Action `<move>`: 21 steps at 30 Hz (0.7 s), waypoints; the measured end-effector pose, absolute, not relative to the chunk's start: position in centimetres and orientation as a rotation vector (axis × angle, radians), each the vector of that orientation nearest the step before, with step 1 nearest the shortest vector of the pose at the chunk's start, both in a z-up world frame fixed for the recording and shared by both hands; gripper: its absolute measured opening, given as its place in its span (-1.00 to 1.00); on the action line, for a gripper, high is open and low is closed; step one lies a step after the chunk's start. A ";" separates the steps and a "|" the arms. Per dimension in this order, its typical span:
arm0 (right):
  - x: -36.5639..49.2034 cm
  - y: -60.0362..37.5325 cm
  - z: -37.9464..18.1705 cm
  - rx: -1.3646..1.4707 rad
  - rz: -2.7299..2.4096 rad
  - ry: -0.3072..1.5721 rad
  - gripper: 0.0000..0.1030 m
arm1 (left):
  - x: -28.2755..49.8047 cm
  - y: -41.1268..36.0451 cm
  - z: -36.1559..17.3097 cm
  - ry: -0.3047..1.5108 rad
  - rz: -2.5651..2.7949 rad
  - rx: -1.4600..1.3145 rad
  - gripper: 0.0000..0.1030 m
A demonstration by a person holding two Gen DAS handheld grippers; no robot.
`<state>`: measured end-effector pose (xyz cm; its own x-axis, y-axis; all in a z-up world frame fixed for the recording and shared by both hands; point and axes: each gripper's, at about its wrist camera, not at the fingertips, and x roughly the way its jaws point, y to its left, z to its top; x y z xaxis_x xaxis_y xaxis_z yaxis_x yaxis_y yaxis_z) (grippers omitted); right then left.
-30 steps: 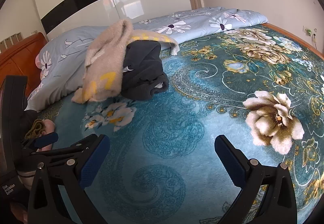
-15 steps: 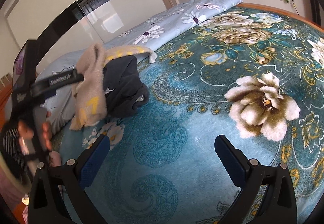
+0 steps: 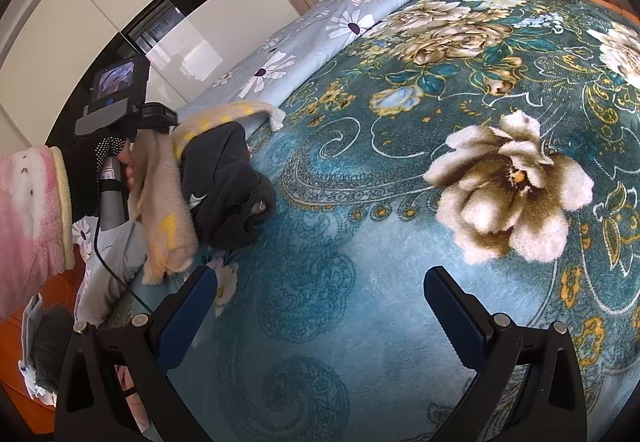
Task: Fold clothes
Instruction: 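Grasp the beige sweater with the left tool and lift it off the bed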
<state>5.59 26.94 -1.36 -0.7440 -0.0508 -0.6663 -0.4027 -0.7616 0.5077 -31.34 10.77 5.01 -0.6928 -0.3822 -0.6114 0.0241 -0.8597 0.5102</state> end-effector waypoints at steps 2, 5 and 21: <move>5.6 26.7 -1.5 -1.033 2.578 0.966 1.00 | -31.0 9.5 5.7 -0.640 -2.604 1.127 -0.47; 5.8 26.4 -1.3 -1.049 2.582 0.927 1.00 | -29.5 7.5 7.8 -0.607 -2.636 1.124 -0.52; 10.8 25.2 6.1 -0.870 2.657 0.699 1.00 | -11.9 4.7 33.7 -0.296 -3.373 0.784 -0.60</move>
